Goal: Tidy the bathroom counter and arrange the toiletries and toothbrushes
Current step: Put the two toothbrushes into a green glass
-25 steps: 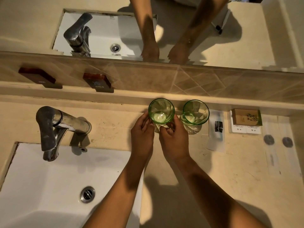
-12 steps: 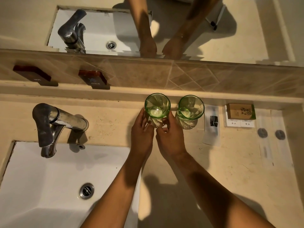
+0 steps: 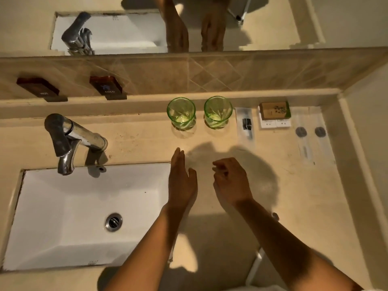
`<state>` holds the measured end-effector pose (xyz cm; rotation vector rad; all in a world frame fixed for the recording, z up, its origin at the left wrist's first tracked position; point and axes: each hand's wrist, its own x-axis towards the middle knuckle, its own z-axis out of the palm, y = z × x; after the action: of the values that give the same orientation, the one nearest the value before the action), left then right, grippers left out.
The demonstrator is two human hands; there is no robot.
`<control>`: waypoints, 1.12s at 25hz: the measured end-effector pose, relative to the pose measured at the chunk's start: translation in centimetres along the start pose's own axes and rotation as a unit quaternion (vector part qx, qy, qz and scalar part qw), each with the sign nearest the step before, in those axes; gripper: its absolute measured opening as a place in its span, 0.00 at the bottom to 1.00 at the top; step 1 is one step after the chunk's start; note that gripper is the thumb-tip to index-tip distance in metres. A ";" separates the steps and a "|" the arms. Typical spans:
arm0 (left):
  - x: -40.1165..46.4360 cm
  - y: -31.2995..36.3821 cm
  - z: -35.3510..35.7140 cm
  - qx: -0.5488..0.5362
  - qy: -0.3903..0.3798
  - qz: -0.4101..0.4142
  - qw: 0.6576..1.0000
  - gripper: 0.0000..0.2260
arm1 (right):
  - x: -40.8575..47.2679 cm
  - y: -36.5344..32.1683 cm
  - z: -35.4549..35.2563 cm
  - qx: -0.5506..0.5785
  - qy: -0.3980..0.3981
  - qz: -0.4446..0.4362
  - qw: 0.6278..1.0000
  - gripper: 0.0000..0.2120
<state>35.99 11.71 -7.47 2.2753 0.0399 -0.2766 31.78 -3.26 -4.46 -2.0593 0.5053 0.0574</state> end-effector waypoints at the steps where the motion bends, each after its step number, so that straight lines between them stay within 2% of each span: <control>1: -0.7 0.1 0.0 0.014 -0.013 -0.001 1.000 0.27 | -1.3 0.8 -1.2 0.000 0.012 0.010 1.000 0.11; 6: -2.5 0.1 1.4 0.104 -0.081 0.047 0.990 0.27 | -7.5 5.9 -7.4 -0.088 0.039 0.057 0.994 0.08; 9: -2.8 0.5 2.9 0.139 -0.065 0.025 0.988 0.28 | -11.2 8.1 -10.8 -0.124 0.084 0.084 0.985 0.08; 11: -3.3 0.4 4.2 0.174 -0.029 0.041 0.983 0.28 | -13.4 9.4 -12.4 -0.146 0.103 0.126 0.976 0.08; 13: -3.6 -0.1 5.1 0.226 0.004 0.070 0.972 0.27 | -15.0 10.6 -13.2 -0.166 0.086 0.167 0.968 0.10; 16: -3.7 -0.5 5.1 0.260 0.023 0.079 0.962 0.27 | -15.9 12.0 -13.6 -0.206 0.014 0.202 0.957 0.13; 19: -3.9 -0.3 4.9 0.256 0.028 0.075 0.963 0.27 | -15.6 12.7 -13.8 -0.222 -0.021 0.202 0.954 0.12; 23: -3.9 0.9 4.4 0.262 0.012 0.047 0.964 0.25 | -14.4 12.3 -14.5 -0.244 -0.049 0.174 0.953 0.03; 26: -2.6 1.4 3.8 0.248 0.025 0.054 0.967 0.21 | -12.5 11.9 -14.9 -0.272 -0.048 0.156 0.948 0.09; 28: -0.9 1.5 3.9 0.274 0.044 0.062 0.959 0.23 | -10.3 11.0 -15.3 -0.266 -0.029 0.133 0.954 0.09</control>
<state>34.53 7.86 -8.63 2.8270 -0.1509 -0.1263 15.79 -17.51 -3.03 -2.4866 0.7945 0.4573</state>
